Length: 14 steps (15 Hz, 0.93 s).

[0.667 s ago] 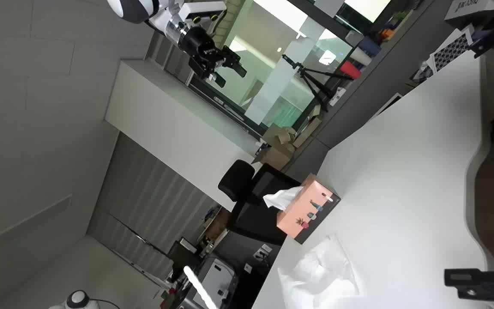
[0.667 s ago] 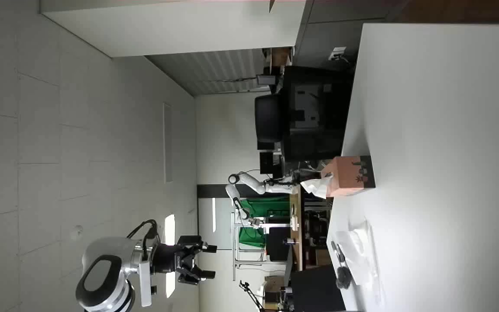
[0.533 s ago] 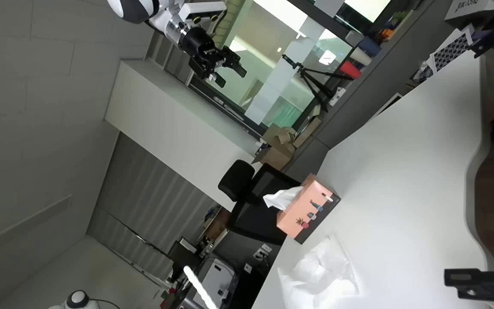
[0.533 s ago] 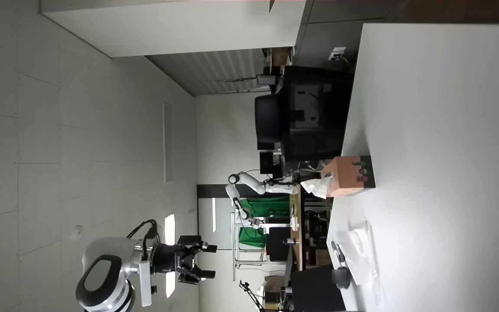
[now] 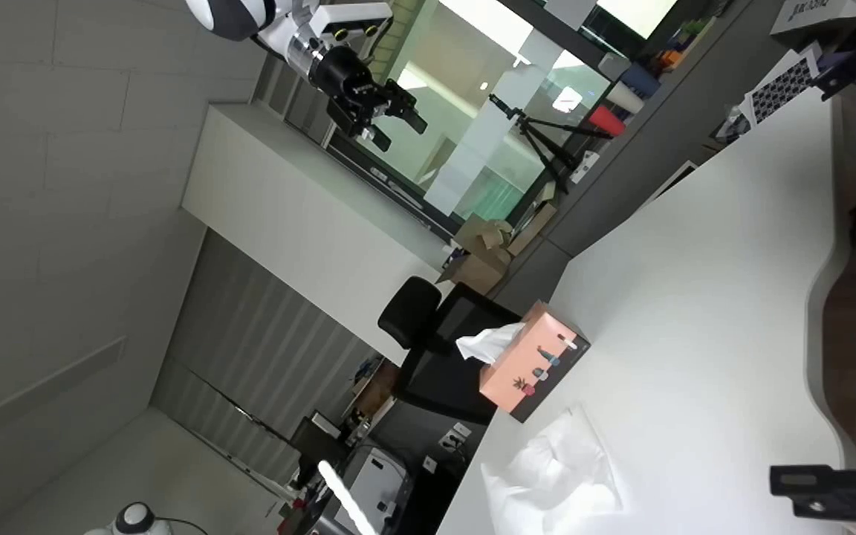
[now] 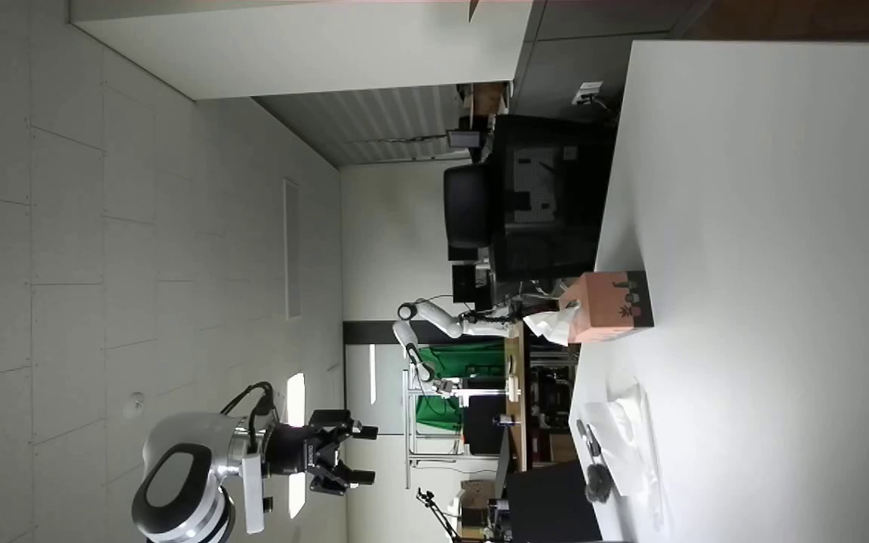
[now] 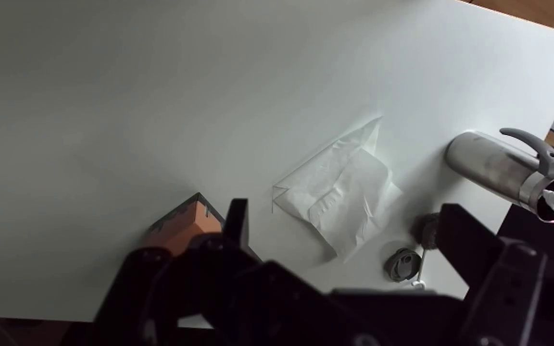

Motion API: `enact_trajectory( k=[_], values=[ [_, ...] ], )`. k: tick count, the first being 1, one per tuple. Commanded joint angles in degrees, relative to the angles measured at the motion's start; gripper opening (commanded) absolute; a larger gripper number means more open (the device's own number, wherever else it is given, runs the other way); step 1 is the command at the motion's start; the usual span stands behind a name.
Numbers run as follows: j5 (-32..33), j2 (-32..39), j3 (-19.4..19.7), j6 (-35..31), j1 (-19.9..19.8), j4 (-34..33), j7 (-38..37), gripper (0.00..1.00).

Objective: Put a tissue on the table

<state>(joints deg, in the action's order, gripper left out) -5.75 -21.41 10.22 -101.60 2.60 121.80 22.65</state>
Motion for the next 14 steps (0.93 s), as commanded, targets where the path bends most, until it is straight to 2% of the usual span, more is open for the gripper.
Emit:
enact_trajectory(
  k=[1,4,8,11,14],
  values=[
    [-0.36,0.12,-0.93,0.15,-1.12,-0.13,0.30,1.00],
    [-0.36,0.12,-0.93,0.15,-1.12,-0.13,0.31,1.00],
    [0.39,5.74,0.16,-5.85,-0.70,-0.34,9.14,1.00],
    [0.24,13.54,0.66,-15.17,-1.33,-0.55,16.63,1.00],
    [0.61,23.69,-0.73,-28.14,-3.02,-2.21,19.86,1.00]
  ],
)
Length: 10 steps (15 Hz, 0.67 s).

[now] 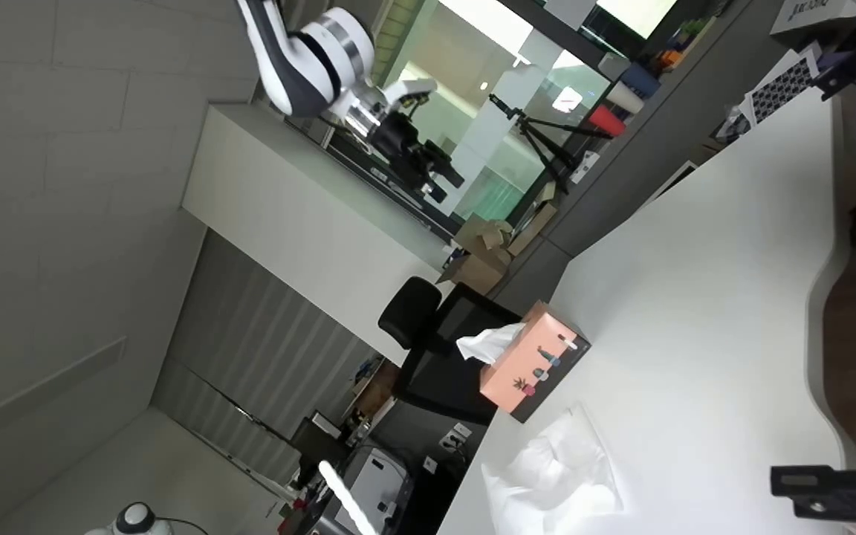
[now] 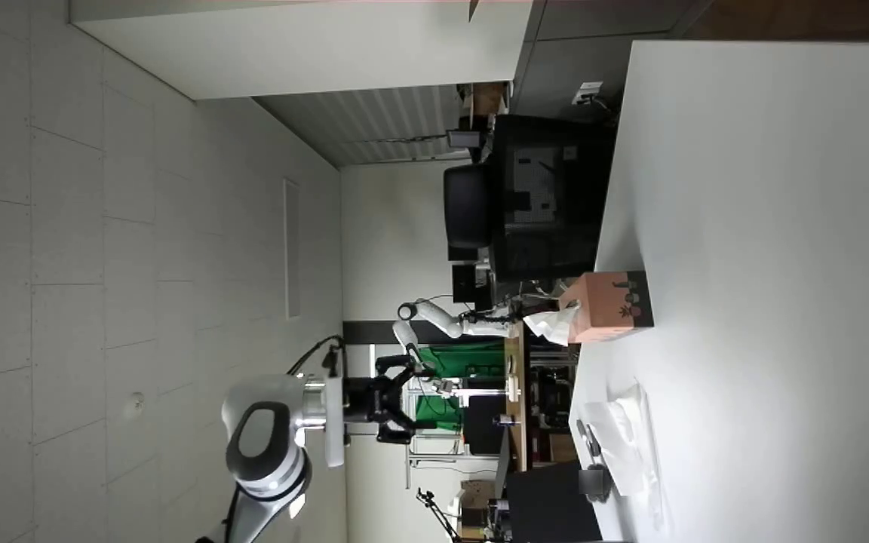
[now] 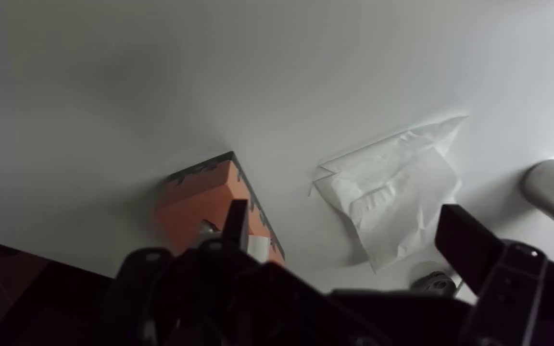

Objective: Put a tissue on the table

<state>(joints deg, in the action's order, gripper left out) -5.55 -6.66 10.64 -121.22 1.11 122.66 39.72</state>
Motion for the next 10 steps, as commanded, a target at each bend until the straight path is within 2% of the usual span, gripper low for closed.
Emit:
enact_trajectory(
  k=[1,4,5,7,8,10],
  values=[
    [1.03,12.04,-1.79,-13.10,-2.12,-3.67,2.77,1.00],
    [3.48,21.92,-3.88,-28.59,-3.50,-6.53,-2.00,1.00],
    [3.27,24.58,-4.55,-31.50,-3.79,-7.92,-4.38,1.00],
    [5.16,29.14,-4.97,-33.71,-3.55,-10.93,-11.35,1.00],
    [4.83,25.02,-7.00,-33.53,-5.74,-6.00,-6.49,1.00],
    [6.15,28.57,-7.46,-34.57,-5.67,-8.68,-10.11,1.00]
  ],
)
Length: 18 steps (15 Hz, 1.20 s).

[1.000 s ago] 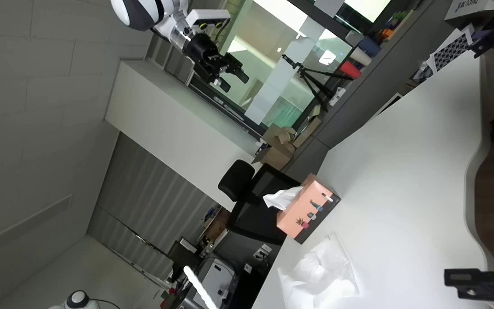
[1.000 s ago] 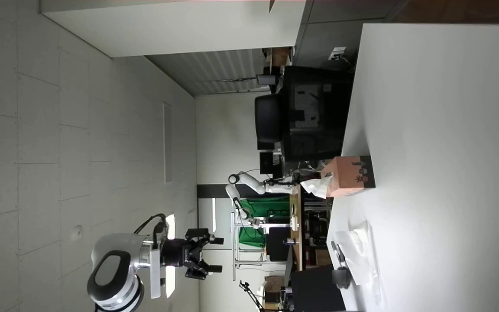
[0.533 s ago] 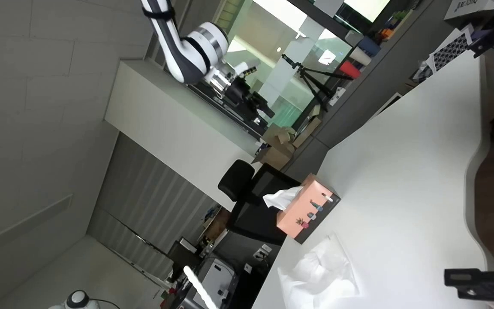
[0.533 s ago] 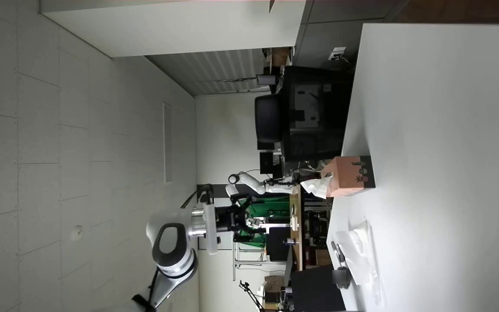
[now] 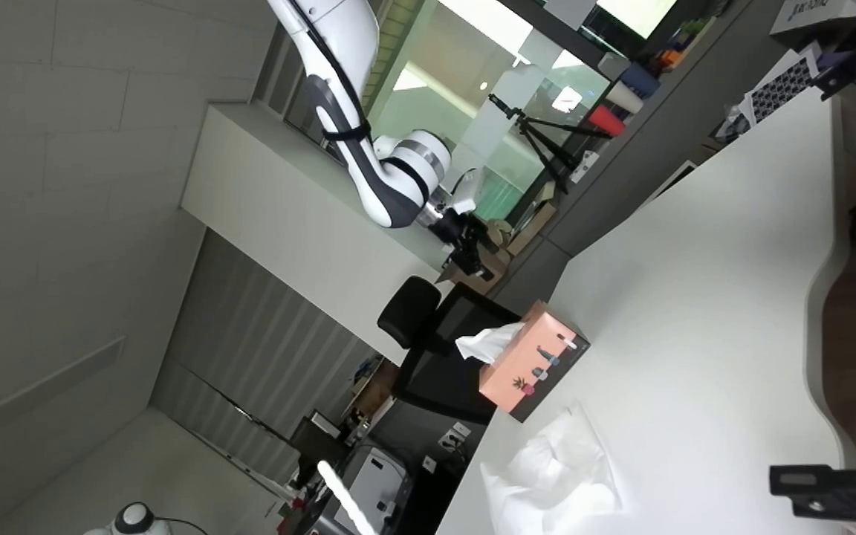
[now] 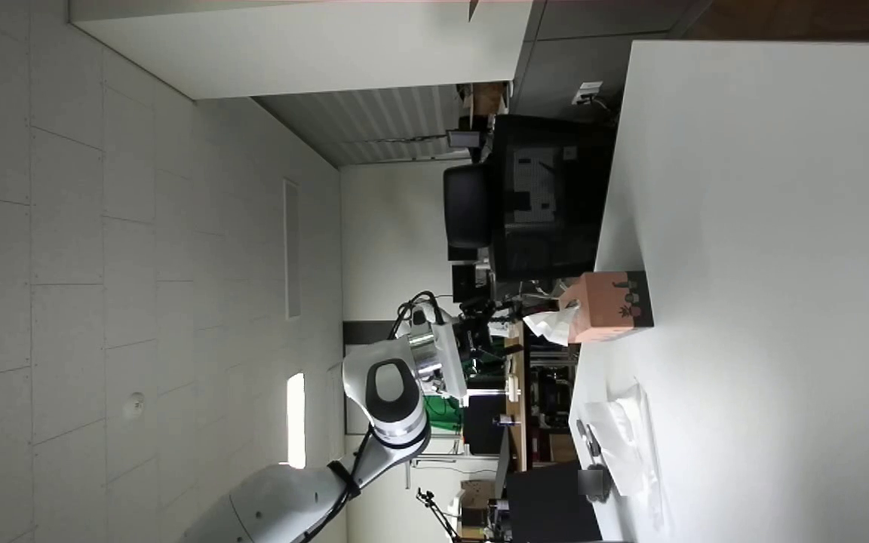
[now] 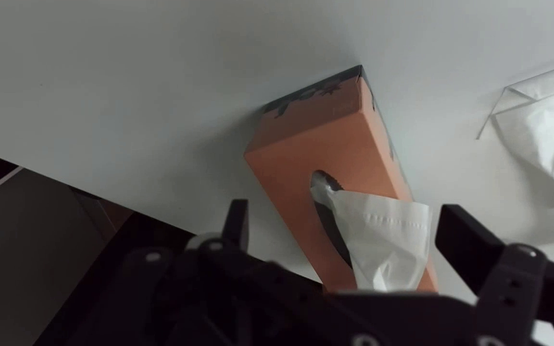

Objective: Put a tissue on the table

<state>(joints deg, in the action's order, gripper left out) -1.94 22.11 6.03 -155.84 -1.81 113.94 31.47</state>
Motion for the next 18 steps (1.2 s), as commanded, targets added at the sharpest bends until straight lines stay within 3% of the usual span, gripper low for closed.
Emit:
enact_trajectory(
  k=[1,18],
  values=[
    [2.61,0.50,-2.93,0.04,-2.76,-0.70,-2.21,1.00],
    [2.45,2.06,-3.06,-1.77,-2.91,-2.55,-3.79,1.00]
  ],
)
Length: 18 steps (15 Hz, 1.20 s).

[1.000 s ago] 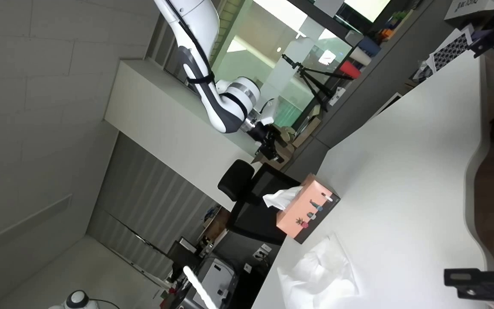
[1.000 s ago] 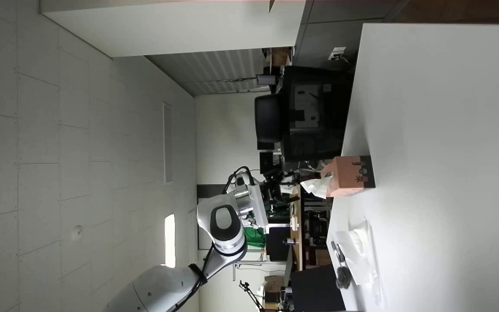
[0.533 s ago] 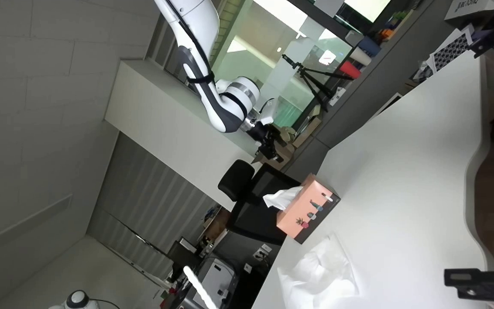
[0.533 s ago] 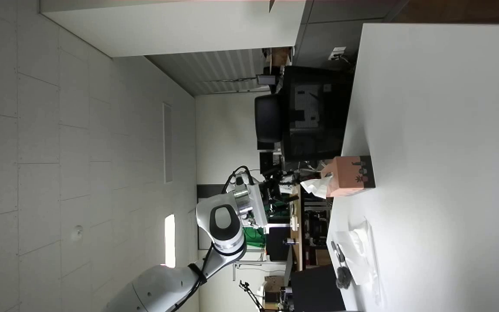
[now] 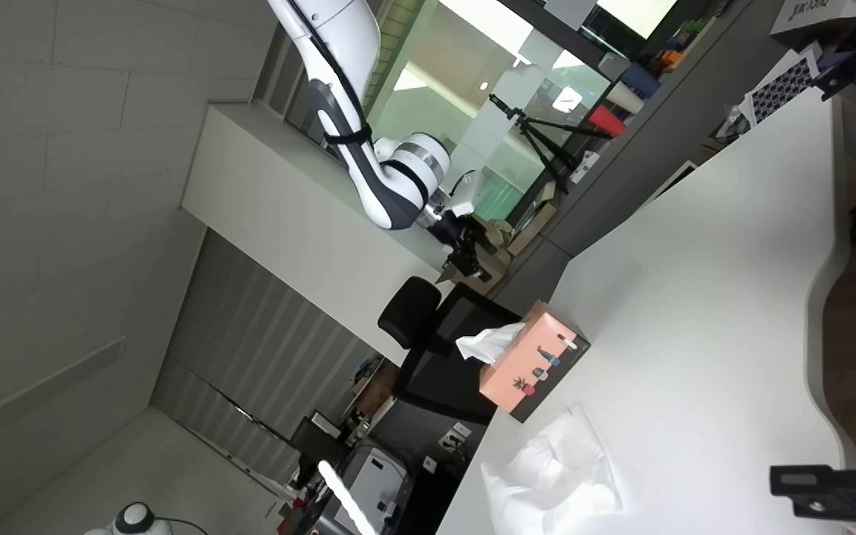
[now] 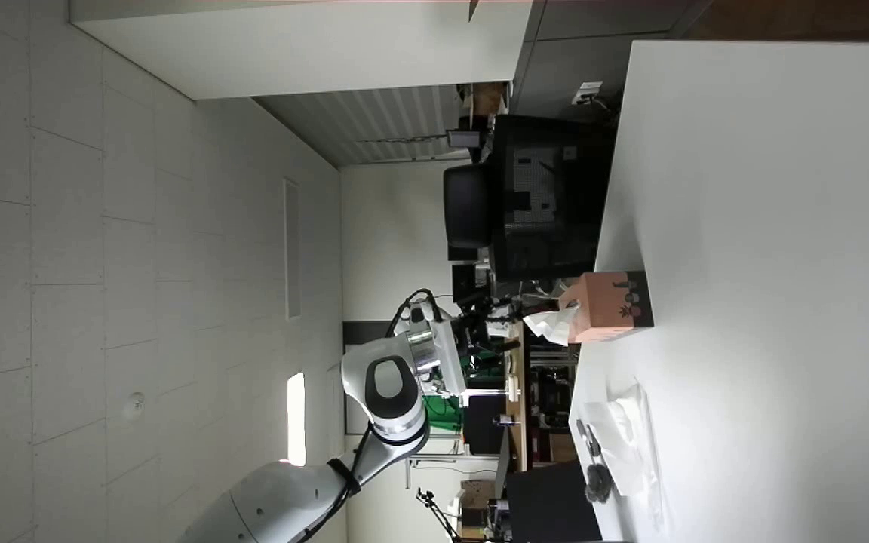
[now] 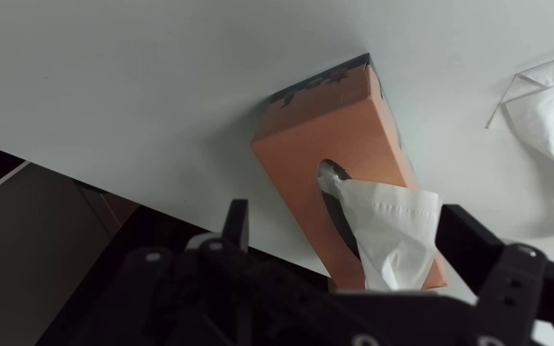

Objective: Put a tissue on the table

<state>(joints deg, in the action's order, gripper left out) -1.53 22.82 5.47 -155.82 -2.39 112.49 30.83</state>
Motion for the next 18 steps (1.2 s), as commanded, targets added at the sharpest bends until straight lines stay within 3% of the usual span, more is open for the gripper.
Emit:
enact_trajectory(
  k=[1,6,11,13,18],
  values=[
    [1.90,2.55,-3.36,-3.73,-2.94,-1.82,-3.20,1.00],
    [1.50,9.22,-7.15,-15.64,-4.93,-4.77,-6.62,1.00],
    [6.00,16.09,-5.53,-26.67,-2.27,-8.13,-10.23,1.00],
    [7.23,18.26,-5.11,-28.53,-1.55,-9.50,-11.44,1.00],
    [7.76,19.86,-7.26,-24.85,-2.29,-12.34,-13.55,1.00]
  ],
)
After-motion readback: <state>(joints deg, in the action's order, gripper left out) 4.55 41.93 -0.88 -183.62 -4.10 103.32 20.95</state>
